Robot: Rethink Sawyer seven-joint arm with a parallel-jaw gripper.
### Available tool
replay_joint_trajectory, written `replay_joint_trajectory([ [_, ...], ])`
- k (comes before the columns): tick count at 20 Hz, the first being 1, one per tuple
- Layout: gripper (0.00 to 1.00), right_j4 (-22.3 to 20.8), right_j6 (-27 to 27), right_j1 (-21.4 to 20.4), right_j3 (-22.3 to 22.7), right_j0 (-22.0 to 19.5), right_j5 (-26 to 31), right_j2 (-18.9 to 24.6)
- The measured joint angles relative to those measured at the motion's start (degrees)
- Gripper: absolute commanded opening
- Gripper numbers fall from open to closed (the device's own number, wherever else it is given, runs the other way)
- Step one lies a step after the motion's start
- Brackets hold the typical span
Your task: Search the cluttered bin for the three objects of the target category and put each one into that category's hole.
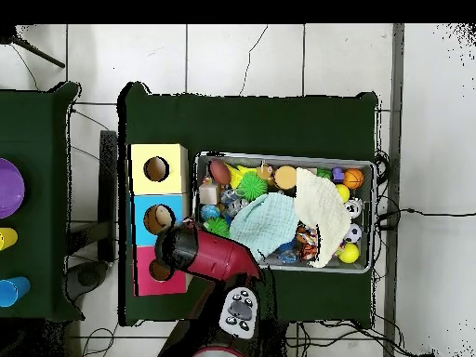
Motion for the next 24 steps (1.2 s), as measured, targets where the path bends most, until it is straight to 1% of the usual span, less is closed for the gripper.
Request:
replay_joint_trajectory([
  [6,1.00,0.01,0.00,0.64,1.43,-0.61,-6.84,0.40],
  [10,1.00,0.02,0.01,1.49,1.84,-1.22,-8.92,1.11],
  [24,1.00,0.07,0.01,0.78,3.71,-1.52,-9.57,1.56],
])
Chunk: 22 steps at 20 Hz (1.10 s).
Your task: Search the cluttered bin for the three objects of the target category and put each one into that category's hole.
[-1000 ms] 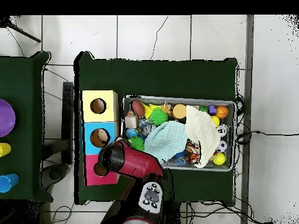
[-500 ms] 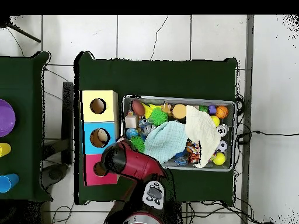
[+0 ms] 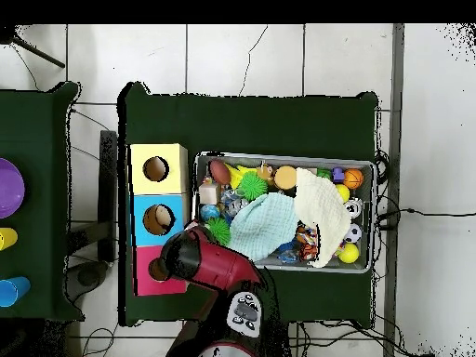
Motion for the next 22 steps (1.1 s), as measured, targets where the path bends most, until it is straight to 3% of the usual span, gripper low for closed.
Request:
replay_joint_trajectory([
  [11,1.00,0.15,0.44,-2.09,6.21,1.28,-3.08,-0.49],
  [22,1.00,0.18,0.76,4.03,8.92,1.34,-18.15,0.74],
])
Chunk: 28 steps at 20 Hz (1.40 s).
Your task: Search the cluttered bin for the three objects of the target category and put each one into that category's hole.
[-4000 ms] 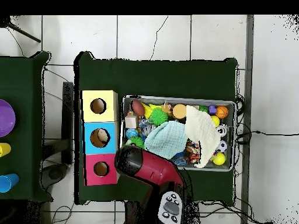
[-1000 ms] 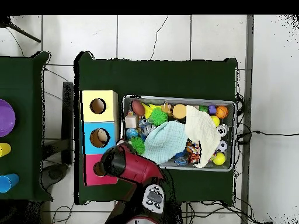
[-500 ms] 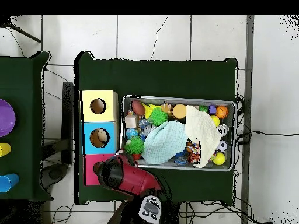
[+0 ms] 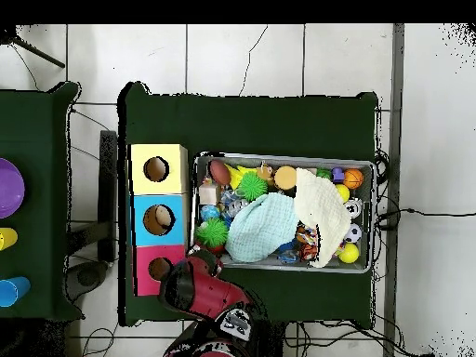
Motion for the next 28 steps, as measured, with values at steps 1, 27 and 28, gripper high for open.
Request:
replay_joint_trajectory([
  [1,1.00,0.04,0.00,0.21,-0.02,0.00,-0.71,0.03],
  [27,1.00,4.82,0.01,-6.12,-3.10,4.98,23.15,-6.17],
  [28,1.00,4.84,0.01,-6.11,-3.11,4.95,23.14,-6.16],
])
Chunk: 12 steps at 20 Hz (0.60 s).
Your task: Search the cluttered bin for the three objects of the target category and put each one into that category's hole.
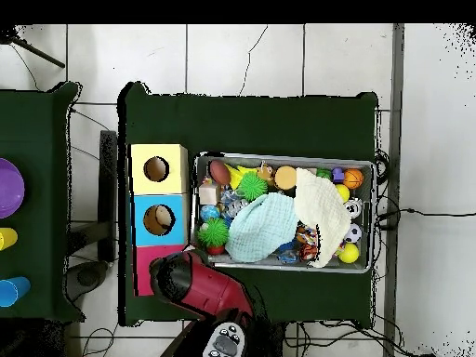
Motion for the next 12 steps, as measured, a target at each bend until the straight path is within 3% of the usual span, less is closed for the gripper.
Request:
replay_joint_trajectory([
  [12,1.00,-0.40,0.00,2.71,-2.87,-0.22,0.01,-0.60],
])
